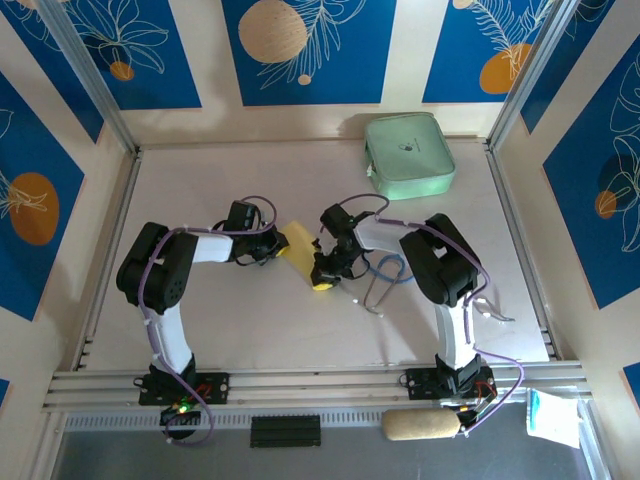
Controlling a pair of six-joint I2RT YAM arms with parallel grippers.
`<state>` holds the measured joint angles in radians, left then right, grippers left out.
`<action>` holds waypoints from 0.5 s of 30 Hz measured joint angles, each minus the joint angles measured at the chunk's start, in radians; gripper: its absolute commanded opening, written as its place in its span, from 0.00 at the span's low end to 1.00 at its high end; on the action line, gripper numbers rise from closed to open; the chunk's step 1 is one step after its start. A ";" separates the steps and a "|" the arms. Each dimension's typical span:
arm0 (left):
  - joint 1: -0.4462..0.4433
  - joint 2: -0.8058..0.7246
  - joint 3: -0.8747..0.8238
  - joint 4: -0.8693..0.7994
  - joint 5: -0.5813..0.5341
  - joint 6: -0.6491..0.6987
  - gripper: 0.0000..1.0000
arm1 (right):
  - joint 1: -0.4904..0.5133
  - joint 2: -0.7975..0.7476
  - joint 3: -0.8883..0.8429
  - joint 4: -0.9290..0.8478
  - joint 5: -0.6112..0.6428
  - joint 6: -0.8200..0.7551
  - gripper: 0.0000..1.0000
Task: Fold a paper plane with a square sheet of paper (pick it up from the middle)
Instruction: First fold the square sheet of paper in half at the center of the table.
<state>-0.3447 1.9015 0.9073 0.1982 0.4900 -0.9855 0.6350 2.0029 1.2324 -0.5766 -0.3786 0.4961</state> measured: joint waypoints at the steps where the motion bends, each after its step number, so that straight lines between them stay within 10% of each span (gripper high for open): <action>1: 0.000 0.001 0.001 0.000 0.000 0.004 0.03 | 0.000 -0.009 -0.012 0.006 0.001 0.000 0.03; 15: 0.000 -0.098 0.057 -0.140 -0.002 0.123 0.36 | -0.066 -0.141 0.058 0.054 0.052 0.054 0.15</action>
<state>-0.3443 1.8030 0.9642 0.0578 0.4885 -0.8627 0.5690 1.8622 1.2900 -0.5228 -0.3264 0.5499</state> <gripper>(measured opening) 0.297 0.128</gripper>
